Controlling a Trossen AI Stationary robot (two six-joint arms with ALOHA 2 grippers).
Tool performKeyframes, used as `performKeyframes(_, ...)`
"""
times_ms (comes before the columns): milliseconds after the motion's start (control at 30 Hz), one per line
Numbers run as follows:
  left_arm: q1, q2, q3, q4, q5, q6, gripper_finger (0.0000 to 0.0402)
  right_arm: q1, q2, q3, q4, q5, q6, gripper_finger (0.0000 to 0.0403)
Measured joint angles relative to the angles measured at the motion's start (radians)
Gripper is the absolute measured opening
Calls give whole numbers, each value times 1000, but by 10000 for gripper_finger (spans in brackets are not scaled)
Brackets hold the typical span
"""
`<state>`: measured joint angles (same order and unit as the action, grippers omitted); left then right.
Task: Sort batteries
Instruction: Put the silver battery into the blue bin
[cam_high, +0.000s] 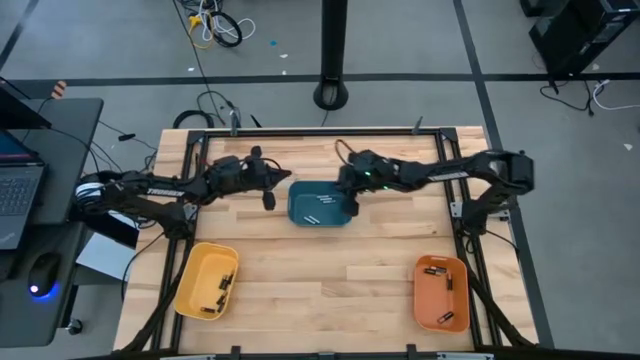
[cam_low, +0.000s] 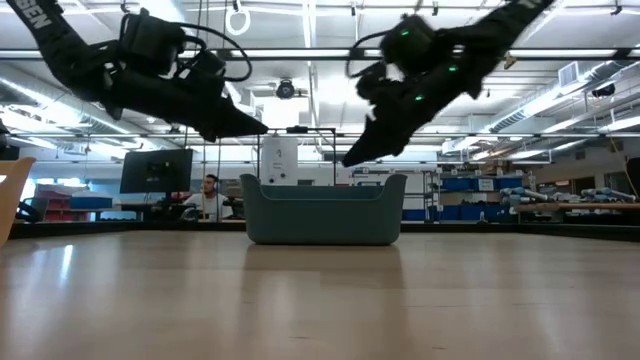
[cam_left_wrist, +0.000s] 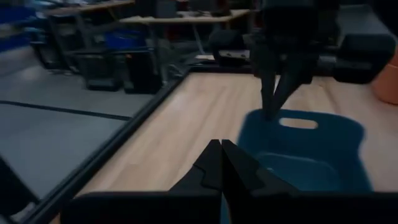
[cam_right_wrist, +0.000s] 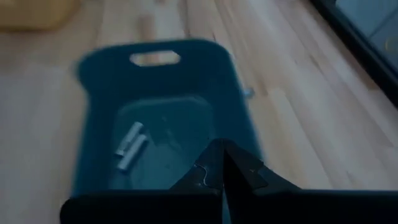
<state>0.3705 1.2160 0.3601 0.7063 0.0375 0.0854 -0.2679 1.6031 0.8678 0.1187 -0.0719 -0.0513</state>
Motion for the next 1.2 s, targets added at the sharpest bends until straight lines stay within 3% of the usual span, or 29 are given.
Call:
performKeyframes(233, 8, -1, -41, 35, -96, 12, 5, -58, 171, 287, -320, 0, -31, 12)
performKeyframes(400, 9, -1, -59, 47, -119, 13, 5, -59, 274, 408, -444, -12, -71, 12)
performKeyframes(667, 9, -1, -72, 61, -145, 11, 5, 34, 306, 439, -483, -206, -89, 12)
performKeyframes(800, 9, -1, -72, 61, -144, 11, 5, 72, 295, 440, -486, -197, -108, 12)
performKeyframes(1000, 9, -1, -72, 65, -144, 3, 5, 49, 236, 441, -487, -62, -129, 23)
performKeyframes(1200, 9, -1, -72, 60, -144, 0, 5, -45, 227, 431, -530, -117, -140, 38)
